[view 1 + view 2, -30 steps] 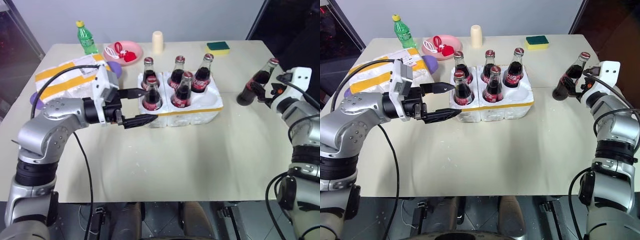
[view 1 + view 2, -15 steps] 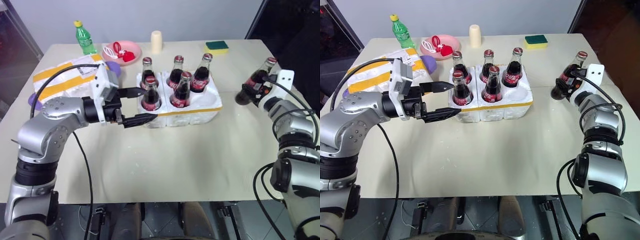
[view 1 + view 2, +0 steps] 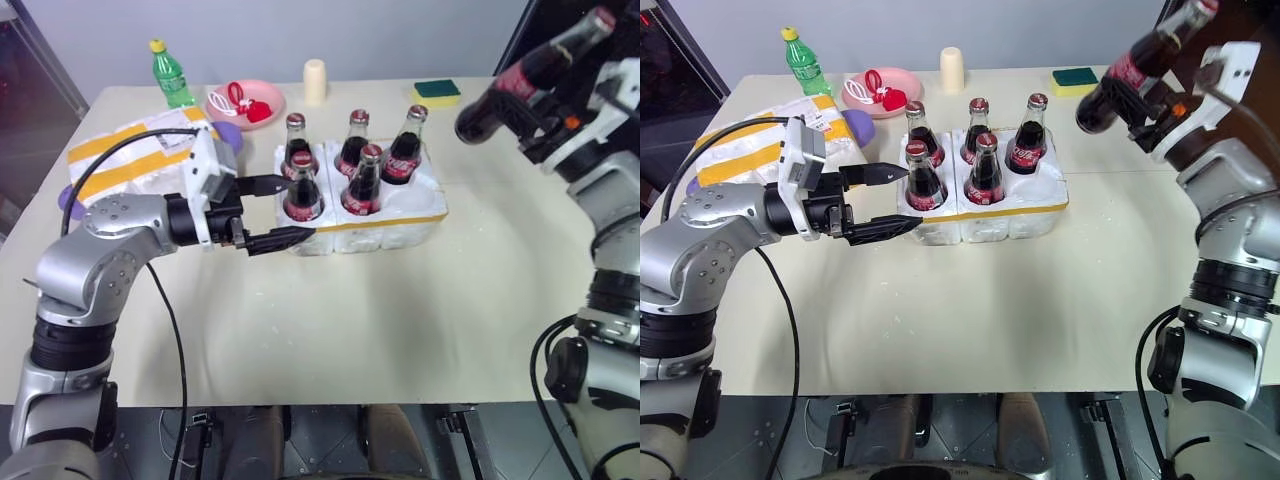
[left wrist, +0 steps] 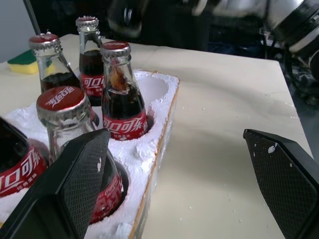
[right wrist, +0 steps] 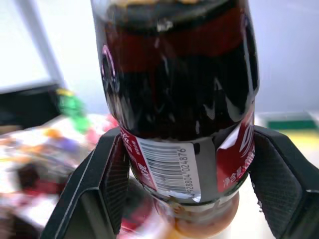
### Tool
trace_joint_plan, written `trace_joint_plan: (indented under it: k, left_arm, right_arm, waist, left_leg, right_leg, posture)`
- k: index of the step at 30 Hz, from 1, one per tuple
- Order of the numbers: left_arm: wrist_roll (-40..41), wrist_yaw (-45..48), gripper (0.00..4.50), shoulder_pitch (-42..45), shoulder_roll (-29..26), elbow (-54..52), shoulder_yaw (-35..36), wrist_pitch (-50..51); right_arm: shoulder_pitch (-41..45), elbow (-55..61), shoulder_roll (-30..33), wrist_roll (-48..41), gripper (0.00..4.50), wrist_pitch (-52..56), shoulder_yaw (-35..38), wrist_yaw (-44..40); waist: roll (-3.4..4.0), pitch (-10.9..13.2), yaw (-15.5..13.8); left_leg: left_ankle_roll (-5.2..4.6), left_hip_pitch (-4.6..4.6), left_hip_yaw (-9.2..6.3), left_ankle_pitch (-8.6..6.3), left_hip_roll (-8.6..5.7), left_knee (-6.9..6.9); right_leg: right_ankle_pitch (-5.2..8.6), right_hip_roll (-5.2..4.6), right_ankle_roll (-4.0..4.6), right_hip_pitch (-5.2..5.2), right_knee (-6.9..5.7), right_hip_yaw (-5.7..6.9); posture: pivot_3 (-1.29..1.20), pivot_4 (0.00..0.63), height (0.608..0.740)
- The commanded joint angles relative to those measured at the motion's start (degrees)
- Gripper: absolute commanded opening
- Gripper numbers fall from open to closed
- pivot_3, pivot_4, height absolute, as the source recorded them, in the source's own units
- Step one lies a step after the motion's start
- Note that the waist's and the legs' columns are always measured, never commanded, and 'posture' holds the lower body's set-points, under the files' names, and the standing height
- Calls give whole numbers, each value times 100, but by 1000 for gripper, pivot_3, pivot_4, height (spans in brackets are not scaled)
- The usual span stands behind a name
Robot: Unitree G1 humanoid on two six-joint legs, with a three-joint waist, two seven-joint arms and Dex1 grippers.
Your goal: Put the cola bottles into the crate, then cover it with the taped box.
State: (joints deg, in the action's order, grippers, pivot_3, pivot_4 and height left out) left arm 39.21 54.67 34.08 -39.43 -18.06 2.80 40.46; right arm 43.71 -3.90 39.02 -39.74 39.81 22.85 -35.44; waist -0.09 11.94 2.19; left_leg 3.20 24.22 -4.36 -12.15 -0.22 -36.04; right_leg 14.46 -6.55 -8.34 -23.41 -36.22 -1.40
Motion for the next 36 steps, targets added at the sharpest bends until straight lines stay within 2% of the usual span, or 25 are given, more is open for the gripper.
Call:
trace_joint_plan:
  k: [1, 6, 20, 27, 36]
  left_arm:
    - [-27, 17, 4500, 105, -25, -12, 54, -123]
    - [-69, 20, 4500, 134, -18, 41, 46, -163]
    - [-108, 14, 4500, 105, -85, 3, 139, -192]
    - [-152, 1, 4500, 47, -136, -67, 158, -220]
    - [-154, -52, 4500, -52, -175, -117, 211, -253]
  right_arm:
    - [-309, 787, 281, -146, 2759, 332, -254, -296]
    - [-742, 1130, 440, 48, 2759, 228, -776, -697]
    - [-267, 753, -106, 412, 2759, 65, -1407, -781]
    - [-287, 234, -1, 1194, 2759, -132, -1904, -723]
    - [-566, 638, 389, 1206, 2759, 111, -1712, -914]
  waist:
    - [-4, -2, -13]
    - [-2, -1, -12]
    - [-9, -3, 12]
    - [-9, -3, 29]
    - [-10, -4, -31]
  left_leg:
    - [0, 0, -1, 0, 0, -2]
    - [0, 2, 0, 0, 0, -7]
    - [0, 12, -1, 0, 0, -5]
    - [0, 10, -1, 0, 0, -5]
    - [0, 5, -1, 0, 0, -8]
  right_leg:
    - [0, 0, 0, 2, 0, 1]
    - [0, 0, 0, 1, 2, 0]
    - [0, 0, 0, -10, 0, 0]
    - [0, 1, 0, -10, 0, 1]
    - [0, 0, 0, -3, 0, 1]
  posture:
    - [0, 150, 739]
    - [0, 150, 739]
    - [0, 150, 739]
    - [0, 150, 739]
    - [0, 150, 739]
